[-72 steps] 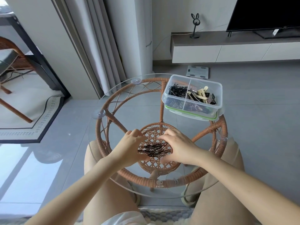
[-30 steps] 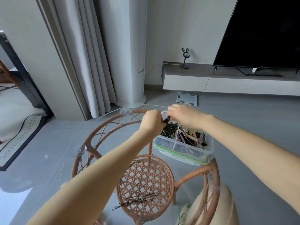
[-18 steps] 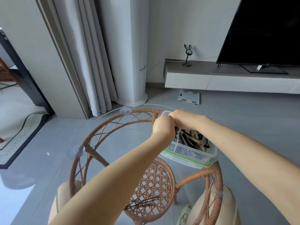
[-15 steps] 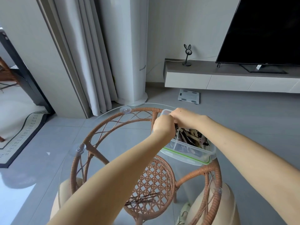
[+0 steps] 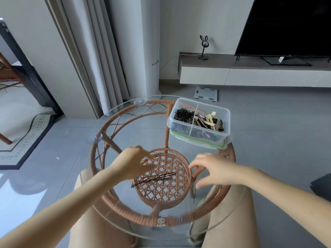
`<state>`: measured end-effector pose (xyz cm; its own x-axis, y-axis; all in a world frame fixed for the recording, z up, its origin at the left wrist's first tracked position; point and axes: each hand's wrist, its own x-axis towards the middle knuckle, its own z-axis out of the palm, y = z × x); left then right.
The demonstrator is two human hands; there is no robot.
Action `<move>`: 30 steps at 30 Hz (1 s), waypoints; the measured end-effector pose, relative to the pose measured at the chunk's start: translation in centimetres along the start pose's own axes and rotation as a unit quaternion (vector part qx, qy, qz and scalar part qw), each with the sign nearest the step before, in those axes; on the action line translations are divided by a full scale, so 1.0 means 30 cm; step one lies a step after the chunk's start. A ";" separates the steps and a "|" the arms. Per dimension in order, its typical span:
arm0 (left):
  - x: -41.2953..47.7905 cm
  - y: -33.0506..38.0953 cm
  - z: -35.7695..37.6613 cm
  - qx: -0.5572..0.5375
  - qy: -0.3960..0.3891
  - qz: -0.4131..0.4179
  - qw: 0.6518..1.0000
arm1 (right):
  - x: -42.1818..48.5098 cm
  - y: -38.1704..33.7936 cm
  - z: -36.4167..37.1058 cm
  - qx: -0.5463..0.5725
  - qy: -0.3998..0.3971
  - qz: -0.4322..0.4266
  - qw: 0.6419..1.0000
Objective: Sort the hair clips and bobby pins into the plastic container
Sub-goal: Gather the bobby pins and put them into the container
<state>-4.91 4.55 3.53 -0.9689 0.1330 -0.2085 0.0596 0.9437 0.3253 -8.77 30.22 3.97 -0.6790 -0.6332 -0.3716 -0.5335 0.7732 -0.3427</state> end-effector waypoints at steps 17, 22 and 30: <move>-0.109 -0.019 0.173 0.068 0.046 0.051 0.995 | 0.098 -0.146 0.177 0.030 0.214 -0.096 0.972; -0.102 -0.035 0.158 0.061 0.031 0.042 0.997 | 0.174 -0.160 0.144 -0.057 0.136 -0.078 0.986; -0.071 0.027 0.172 0.189 -0.052 0.034 0.980 | 0.169 -0.206 0.175 -0.207 0.125 -0.075 0.967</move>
<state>-1.55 6.60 -0.54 -0.9310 0.2105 -0.2983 0.2264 0.9738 -0.0193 -6.27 22.07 -0.33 -0.6514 -0.7512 -0.1061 -0.7566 0.6537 0.0170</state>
